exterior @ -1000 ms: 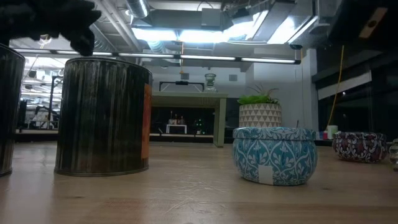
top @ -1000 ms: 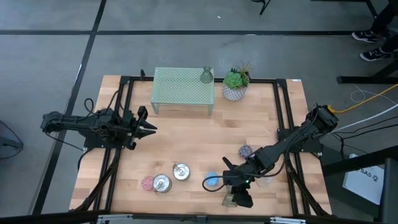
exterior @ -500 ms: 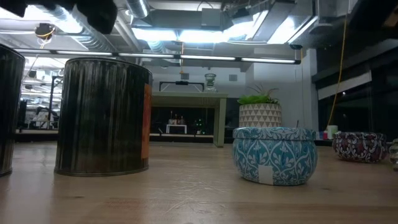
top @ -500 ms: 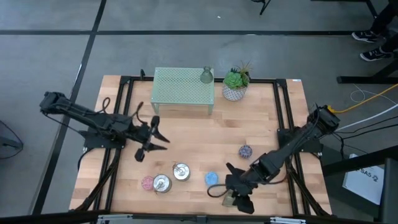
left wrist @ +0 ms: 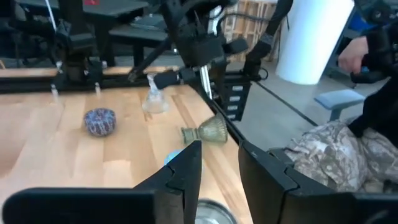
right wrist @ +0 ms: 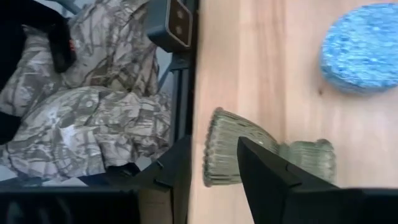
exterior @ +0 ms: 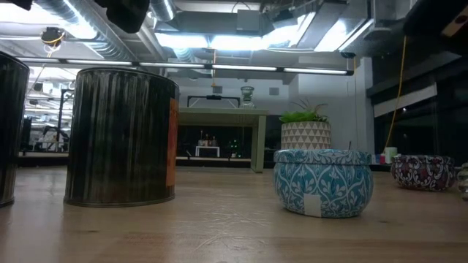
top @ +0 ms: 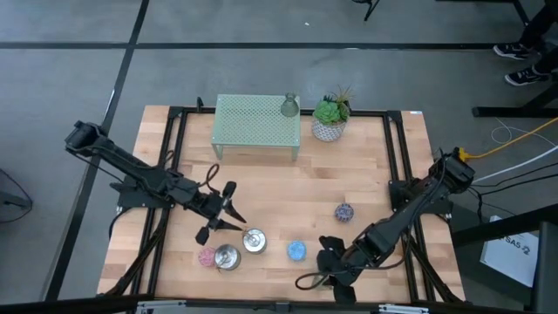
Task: Pick & Place candle stick holders
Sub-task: Put the green glass candle holder on the shelf
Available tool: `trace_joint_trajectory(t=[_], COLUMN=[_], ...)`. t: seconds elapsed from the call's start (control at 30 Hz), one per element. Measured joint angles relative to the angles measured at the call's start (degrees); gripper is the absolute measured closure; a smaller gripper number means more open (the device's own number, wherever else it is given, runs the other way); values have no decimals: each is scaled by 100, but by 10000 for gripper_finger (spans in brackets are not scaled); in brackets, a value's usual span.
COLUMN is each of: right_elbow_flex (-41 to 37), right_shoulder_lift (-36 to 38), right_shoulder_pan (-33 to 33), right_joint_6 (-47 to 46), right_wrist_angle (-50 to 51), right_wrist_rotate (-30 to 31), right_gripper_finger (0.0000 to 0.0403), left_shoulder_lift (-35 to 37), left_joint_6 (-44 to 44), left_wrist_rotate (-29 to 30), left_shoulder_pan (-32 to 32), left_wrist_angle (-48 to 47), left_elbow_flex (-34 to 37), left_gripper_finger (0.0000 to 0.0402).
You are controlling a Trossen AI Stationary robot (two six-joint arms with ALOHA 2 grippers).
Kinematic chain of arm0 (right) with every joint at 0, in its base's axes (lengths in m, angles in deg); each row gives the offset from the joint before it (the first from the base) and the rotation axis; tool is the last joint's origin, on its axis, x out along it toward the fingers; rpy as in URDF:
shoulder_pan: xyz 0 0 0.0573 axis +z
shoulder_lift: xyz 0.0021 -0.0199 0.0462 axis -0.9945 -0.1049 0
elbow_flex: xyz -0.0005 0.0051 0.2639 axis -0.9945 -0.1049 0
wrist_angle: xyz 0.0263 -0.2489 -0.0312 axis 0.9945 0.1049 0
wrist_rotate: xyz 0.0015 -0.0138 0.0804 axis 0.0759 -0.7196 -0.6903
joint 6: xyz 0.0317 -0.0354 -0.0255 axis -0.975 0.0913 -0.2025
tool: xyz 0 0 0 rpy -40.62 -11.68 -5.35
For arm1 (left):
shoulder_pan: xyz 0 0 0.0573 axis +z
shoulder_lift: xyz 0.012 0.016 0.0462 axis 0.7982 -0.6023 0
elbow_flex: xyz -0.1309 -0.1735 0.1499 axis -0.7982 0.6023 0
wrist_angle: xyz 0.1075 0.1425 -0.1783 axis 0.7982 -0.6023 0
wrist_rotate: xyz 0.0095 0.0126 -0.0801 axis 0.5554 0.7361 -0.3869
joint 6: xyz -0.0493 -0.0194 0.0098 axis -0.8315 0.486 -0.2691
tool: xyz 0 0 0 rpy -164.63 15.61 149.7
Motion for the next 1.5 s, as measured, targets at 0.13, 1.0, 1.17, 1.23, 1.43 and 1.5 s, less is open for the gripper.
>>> trace_joint_trajectory(t=[0.13, 1.0, 1.17, 1.23, 1.43, 1.5], right_elbow_flex=[0, -7, 126, 246, 720, 865], right_shoulder_lift=[-112, -944, -862, -752, -311, -162], right_shoulder_pan=[71, 245, 85, 28, -18, -13], right_joint_6=[0, 509, 448, 444, 109, -258], right_wrist_angle=[-326, 297, 241, 289, 1228, 1794], right_wrist_rotate=[-13, 627, 493, 333, 69, 68], right_gripper_finger=[274, 221, 227, 230, 245, 250], left_shoulder_lift=[-220, -418, -418, -417, -419, -419], left_joint_6=[-2, 130, 147, 146, 149, 149], left_wrist_rotate=[0, 149, 151, 168, 311, 315], left_shoulder_pan=[-44, -64, -64, -64, -64, -64], left_wrist_angle=[226, 264, 270, 282, 345, 357], left_elbow_flex=[0, -2, -2, -2, -2, -2], left_gripper_finger=[305, 311, 311, 312, 313, 314])
